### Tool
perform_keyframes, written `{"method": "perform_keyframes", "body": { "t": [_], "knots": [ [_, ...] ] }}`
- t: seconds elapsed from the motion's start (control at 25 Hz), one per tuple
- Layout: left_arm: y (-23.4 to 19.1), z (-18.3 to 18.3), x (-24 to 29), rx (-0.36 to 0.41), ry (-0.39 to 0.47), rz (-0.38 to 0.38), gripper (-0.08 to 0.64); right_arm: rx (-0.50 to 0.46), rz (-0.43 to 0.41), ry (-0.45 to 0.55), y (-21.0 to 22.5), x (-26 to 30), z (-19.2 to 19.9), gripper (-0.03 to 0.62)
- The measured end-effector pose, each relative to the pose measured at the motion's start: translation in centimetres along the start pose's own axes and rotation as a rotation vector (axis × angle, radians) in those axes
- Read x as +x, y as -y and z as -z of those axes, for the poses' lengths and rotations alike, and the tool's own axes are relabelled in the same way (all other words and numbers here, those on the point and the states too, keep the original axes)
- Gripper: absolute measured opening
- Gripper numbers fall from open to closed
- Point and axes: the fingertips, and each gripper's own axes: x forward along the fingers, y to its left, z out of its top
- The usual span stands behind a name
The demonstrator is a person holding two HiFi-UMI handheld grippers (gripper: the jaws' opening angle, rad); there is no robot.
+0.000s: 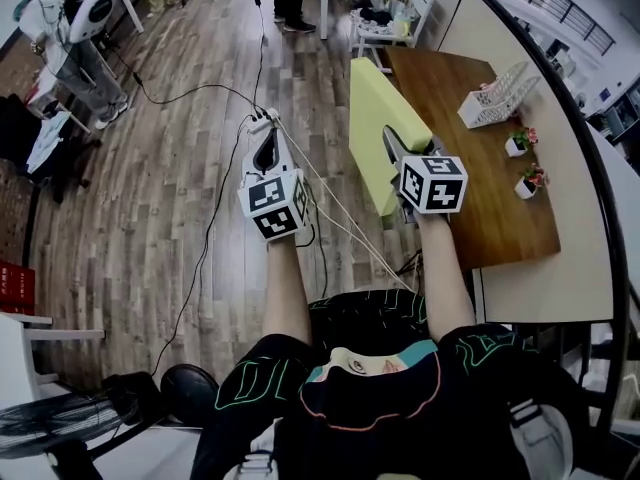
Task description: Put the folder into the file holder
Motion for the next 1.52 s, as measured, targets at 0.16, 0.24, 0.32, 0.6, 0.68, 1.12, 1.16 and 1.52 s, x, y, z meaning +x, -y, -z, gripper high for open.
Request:
{"method": "perform_keyframes", "body": {
  "t": [0.16, 0.24, 0.32, 0.6, 0.68, 1.12, 1.16, 1.52],
  "knots": [
    [-0.8, -0.8, 0.3, -0.021, 0.028, 0.004, 0.002, -0.026, 0.007, 0.017, -0.6, -0.1, -1.2, 0.163],
    [-0.9, -1.0, 0.5, -0.029, 0.034, 0.012, 0.0, -0.035, 0.009, 0.017, -0.8, -0.2, -1.4, 0.163],
    [-0.8, -1.1, 0.7, -0.032, 0.038, 0.024, 0.002, -0.043, 0.019, 0.015, -0.7, -0.3, -1.5, 0.163],
    [0.2, -0.7, 2.3, -0.037, 0.035, 0.057, 0.001, -0.058, 0.05, 0.015, 0.7, 0.0, -1.7, 0.164],
    [0.4, -0.6, 3.0, -0.034, 0.033, 0.061, 0.0, -0.06, 0.052, 0.01, 1.2, 0.5, -1.6, 0.163],
    [-1.8, 0.5, 10.9, -0.004, 0.0, 0.028, 0.0, -0.042, 0.008, -0.001, 3.5, 9.7, -2.0, 0.163],
    [-2.2, 0.7, 11.9, -0.006, -0.009, 0.021, 0.001, -0.04, -0.001, -0.007, 3.6, 11.0, -2.0, 0.163],
    [-5.0, 6.0, 20.4, -0.052, -0.151, -0.04, 0.001, -0.016, -0.06, -0.104, 6.0, 22.1, -0.9, 0.163]
  ]
}}
